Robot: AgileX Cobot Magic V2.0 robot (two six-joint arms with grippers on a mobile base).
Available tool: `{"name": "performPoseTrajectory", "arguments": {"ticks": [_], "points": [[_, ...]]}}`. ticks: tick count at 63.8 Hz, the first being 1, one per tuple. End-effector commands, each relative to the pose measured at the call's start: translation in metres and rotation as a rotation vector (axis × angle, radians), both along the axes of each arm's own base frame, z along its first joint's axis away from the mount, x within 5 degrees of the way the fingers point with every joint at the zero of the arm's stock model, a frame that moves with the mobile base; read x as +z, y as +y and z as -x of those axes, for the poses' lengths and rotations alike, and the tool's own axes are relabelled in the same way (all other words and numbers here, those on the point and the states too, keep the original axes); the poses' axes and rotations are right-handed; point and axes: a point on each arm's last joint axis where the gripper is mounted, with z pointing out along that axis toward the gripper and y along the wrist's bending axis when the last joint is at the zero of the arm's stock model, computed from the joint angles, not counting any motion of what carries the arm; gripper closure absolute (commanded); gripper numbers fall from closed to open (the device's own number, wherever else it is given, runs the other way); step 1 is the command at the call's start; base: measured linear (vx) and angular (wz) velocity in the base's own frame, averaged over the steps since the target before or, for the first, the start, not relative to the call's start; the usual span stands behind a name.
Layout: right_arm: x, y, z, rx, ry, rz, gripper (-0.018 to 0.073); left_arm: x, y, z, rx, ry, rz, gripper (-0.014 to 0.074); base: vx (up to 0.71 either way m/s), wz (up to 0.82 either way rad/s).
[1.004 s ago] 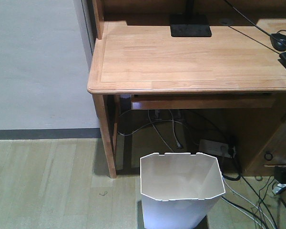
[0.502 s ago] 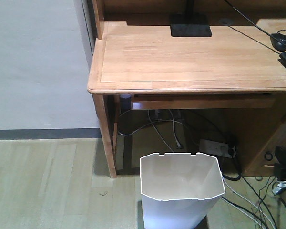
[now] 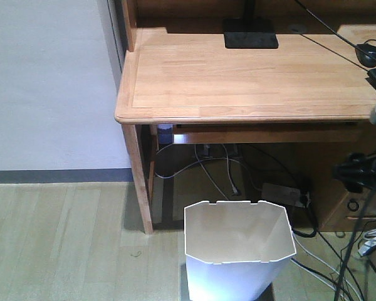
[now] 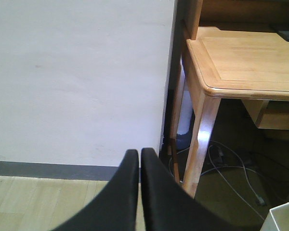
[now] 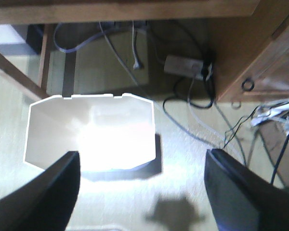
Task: Move trash bin to bedside with robot
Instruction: 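Lower the right gripper onto the rim of the white trash bin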
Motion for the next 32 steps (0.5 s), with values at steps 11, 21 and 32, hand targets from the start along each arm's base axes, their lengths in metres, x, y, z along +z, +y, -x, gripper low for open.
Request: {"name": "performPoseTrajectory", "arguments": {"ticks": [11,21,32], "points": [[-0.024,0.003,-0.057,0.067,0.051,0.002,0.0031,0.005,0.0,-0.001,-0.004,-0.077,-0.004,0.0603,0.0,0.0],[-0.06,-0.002,-0.088,0.089,0.164,0.004,0.0031,0.005,0.0,-0.001,-0.004,-0.077,-0.004,0.0603,0.0,0.0],[-0.098,-0.026,-0.111,0.035,0.257,-0.074,0.0031,0.005,0.0,-0.001,-0.004,-0.077,-0.004,0.0603,0.0,0.0]]}}
